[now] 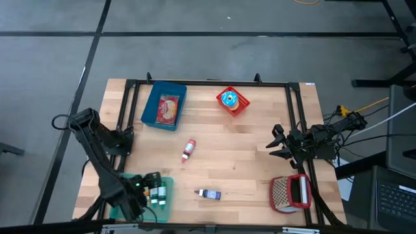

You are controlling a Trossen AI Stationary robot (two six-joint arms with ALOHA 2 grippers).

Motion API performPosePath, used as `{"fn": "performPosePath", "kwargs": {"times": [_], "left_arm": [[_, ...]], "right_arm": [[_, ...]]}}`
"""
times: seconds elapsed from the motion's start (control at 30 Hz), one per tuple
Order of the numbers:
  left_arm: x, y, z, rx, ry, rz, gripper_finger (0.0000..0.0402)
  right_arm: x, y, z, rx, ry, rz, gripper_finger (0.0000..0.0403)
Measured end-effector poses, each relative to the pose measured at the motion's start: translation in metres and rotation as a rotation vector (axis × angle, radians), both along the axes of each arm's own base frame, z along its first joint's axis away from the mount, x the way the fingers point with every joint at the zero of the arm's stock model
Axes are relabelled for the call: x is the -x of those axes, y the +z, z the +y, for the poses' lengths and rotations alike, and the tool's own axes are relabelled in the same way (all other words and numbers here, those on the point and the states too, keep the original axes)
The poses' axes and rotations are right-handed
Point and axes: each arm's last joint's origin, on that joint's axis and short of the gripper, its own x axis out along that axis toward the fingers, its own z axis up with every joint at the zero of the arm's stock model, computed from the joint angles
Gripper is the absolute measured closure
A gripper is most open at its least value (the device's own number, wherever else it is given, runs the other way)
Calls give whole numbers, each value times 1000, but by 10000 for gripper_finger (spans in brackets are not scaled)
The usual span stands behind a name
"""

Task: Pick & Place Food Item
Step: Put the pink food coloring bottle into the green bin

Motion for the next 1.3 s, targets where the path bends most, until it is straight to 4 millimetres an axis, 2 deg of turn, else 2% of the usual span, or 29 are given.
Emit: {"fn": "performPosePath", "kwargs": {"times": [0.17,0.33,0.47,0.57,0.77,0.87,1.03,1.3], "left_arm": [[-29,-1,23,-146,-86,-54,220],[-70,-13,58,-183,-78,-63,210],[-96,-27,86,-165,-141,-46,206],[-107,-39,109,-177,-191,5,207],[-111,-64,147,-258,-320,128,207],[-118,-70,157,-276,-372,88,202],[-128,-73,161,-282,-457,0,199],[-135,-101,167,-309,-515,139,201]], "right_arm": [[0,0,0,-1,0,0,261],[0,0,0,0,0,0,261],[0,0,0,0,0,0,261],[0,0,0,-1,1,0,261],[0,-1,0,9,0,8,261],[0,-1,0,28,-2,3,261],[0,-2,0,31,-2,5,261],[0,-2,0,28,-2,6,261]]}}
